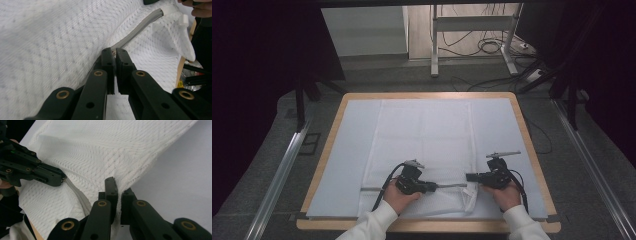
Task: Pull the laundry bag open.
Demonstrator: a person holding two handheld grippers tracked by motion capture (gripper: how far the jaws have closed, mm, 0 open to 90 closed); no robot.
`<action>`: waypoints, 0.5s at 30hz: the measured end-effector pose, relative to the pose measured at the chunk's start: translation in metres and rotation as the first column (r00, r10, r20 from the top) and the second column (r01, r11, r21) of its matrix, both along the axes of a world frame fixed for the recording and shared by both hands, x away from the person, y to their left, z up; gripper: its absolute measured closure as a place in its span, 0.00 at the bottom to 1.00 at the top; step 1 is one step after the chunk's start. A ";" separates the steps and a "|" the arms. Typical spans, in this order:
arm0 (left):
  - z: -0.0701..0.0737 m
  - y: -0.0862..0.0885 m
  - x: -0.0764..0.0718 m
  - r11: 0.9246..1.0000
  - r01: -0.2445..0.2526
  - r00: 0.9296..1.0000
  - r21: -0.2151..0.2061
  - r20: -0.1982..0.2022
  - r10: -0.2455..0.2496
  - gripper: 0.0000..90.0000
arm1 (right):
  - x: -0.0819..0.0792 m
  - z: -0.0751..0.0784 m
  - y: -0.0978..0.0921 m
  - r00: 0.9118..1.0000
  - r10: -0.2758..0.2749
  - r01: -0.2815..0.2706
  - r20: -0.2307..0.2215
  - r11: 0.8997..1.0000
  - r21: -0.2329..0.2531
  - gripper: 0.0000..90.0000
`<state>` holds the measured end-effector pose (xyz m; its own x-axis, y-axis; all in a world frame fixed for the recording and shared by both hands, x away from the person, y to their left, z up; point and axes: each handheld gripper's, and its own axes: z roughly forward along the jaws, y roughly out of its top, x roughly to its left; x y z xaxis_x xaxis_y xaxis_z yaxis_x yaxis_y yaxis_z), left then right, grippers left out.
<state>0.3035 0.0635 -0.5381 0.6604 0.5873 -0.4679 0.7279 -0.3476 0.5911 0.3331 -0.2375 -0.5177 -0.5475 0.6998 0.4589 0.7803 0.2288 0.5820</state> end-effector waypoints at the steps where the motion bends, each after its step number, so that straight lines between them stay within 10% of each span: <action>1: 0.000 0.001 -0.001 1.000 -0.006 1.000 -0.003 -0.002 0.006 0.97 | 0.000 0.000 0.000 1.000 0.001 -0.001 0.000 1.000 0.000 0.97; 15: 0.001 0.010 -0.007 1.000 -0.017 1.000 0.008 0.007 0.016 0.97 | 0.000 0.000 0.000 1.000 0.000 0.000 0.002 1.000 -0.007 0.97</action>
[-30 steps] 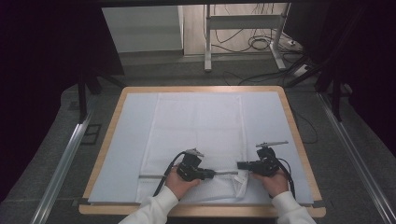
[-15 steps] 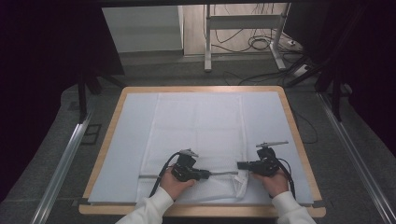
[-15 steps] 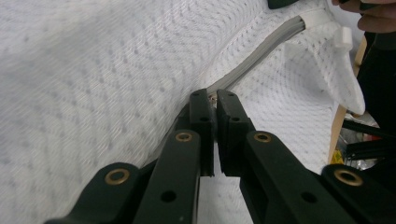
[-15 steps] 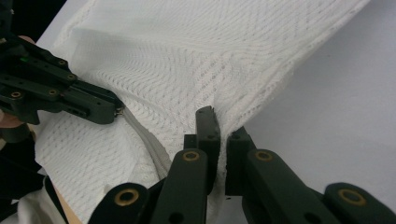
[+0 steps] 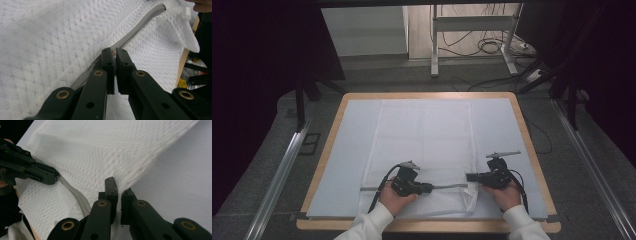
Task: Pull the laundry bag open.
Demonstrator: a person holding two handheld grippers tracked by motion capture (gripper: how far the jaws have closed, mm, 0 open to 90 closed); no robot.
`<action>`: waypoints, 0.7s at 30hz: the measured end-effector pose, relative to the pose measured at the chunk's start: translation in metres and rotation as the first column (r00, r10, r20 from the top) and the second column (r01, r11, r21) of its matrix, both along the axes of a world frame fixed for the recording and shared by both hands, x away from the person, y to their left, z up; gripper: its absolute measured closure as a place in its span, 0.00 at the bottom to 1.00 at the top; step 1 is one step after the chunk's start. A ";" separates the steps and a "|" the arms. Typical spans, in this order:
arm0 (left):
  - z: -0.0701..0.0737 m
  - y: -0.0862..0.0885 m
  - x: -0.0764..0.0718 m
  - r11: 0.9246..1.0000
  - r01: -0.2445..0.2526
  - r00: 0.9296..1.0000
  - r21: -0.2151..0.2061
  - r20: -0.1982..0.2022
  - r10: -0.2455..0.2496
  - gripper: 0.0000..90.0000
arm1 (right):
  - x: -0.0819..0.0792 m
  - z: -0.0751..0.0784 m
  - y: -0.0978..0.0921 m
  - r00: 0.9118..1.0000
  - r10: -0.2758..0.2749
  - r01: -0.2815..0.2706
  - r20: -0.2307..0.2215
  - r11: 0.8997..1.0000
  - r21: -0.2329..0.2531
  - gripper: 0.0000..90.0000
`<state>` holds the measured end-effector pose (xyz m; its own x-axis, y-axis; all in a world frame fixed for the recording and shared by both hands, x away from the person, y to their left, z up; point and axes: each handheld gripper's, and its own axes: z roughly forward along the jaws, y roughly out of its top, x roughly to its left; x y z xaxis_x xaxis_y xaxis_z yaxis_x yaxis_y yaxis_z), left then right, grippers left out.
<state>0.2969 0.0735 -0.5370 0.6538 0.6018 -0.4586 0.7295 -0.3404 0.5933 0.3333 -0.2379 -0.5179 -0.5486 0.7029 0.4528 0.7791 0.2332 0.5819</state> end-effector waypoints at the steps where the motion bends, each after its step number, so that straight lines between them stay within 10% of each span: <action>1: 0.000 0.001 0.000 1.000 0.000 1.000 0.006 0.000 0.000 0.97 | 0.000 0.000 0.000 1.000 0.001 -0.001 -0.004 1.000 0.004 0.97; 21: -0.001 0.018 0.000 1.000 -0.030 1.000 0.007 -0.006 0.030 0.97 | 0.000 0.000 -0.001 1.000 0.002 -0.002 0.002 1.000 0.000 0.97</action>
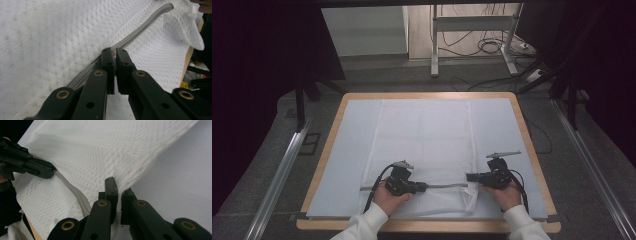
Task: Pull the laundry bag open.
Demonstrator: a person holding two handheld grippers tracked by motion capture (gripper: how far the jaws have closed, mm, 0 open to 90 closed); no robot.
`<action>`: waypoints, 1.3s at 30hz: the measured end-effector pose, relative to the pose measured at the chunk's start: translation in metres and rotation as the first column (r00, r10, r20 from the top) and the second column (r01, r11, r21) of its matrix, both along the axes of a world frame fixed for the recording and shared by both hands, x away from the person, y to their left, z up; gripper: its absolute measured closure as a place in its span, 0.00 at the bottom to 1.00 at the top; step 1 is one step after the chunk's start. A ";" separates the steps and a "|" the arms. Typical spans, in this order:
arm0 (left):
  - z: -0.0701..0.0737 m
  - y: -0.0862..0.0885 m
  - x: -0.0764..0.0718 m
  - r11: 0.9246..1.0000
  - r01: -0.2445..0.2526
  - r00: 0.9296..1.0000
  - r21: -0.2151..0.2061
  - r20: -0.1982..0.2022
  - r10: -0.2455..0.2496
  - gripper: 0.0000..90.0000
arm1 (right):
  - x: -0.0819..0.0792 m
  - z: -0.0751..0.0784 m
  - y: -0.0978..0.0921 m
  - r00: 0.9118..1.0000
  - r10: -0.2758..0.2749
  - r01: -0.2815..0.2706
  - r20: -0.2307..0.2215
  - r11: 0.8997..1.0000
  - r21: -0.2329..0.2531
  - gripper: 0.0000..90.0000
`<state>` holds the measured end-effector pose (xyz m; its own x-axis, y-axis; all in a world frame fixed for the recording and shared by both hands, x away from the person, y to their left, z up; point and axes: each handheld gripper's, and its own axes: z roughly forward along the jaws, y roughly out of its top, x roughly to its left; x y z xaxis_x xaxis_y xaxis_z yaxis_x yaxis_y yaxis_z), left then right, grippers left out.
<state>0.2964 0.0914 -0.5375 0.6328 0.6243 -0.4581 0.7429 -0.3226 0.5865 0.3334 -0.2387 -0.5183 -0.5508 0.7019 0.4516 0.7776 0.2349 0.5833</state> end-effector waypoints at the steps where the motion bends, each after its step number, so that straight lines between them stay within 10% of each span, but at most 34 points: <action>1: 0.000 0.001 0.000 1.000 -0.003 1.000 -0.001 0.000 0.003 0.97 | 0.000 0.000 0.000 1.000 0.001 -0.001 -0.002 1.000 0.001 0.97; 39: 0.000 0.039 -0.006 0.998 -0.070 0.997 0.005 -0.019 0.070 0.97 | 0.001 0.000 -0.007 1.000 -0.016 0.016 0.002 1.000 -0.003 0.97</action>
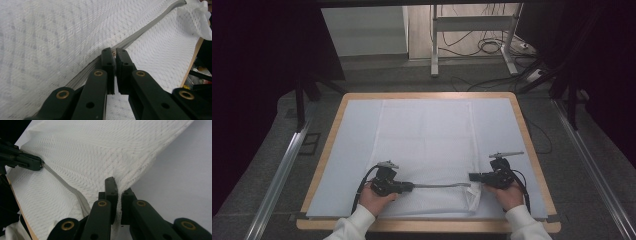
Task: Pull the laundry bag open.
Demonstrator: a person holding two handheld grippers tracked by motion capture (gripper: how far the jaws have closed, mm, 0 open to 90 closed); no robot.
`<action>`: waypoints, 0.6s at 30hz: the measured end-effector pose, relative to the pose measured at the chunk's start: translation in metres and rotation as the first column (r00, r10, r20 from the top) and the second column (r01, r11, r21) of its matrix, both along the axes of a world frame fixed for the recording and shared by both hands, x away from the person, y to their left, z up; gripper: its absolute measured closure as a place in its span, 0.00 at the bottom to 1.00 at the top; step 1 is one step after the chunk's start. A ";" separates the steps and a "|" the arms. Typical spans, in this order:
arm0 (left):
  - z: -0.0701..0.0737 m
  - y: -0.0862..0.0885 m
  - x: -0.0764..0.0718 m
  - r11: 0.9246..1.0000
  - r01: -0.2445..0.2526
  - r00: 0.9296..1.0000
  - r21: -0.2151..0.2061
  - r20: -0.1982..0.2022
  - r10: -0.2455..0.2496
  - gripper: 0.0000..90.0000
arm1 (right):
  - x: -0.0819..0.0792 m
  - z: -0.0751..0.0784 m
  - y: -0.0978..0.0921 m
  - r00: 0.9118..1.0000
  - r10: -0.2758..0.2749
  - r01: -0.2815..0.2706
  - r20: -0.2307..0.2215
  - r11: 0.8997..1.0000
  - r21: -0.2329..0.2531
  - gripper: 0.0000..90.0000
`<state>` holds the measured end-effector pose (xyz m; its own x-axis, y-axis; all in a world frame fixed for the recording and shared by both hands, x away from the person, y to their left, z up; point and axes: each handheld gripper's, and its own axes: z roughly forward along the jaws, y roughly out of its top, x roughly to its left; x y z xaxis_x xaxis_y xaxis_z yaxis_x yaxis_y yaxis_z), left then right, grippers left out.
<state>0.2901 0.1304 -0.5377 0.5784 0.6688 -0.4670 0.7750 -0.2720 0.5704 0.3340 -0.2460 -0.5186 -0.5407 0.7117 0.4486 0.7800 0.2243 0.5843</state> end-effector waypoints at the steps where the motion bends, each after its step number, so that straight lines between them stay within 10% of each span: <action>1: 0.000 0.001 0.000 1.000 0.000 1.000 0.000 -0.001 0.000 0.97 | 0.000 0.000 0.000 1.000 0.000 0.000 0.001 1.000 0.000 0.97; 18: 0.001 0.019 -0.002 1.000 -0.025 1.000 -0.005 -0.006 0.025 0.96 | 0.000 0.000 0.000 1.000 -0.001 0.001 0.001 1.000 0.001 0.97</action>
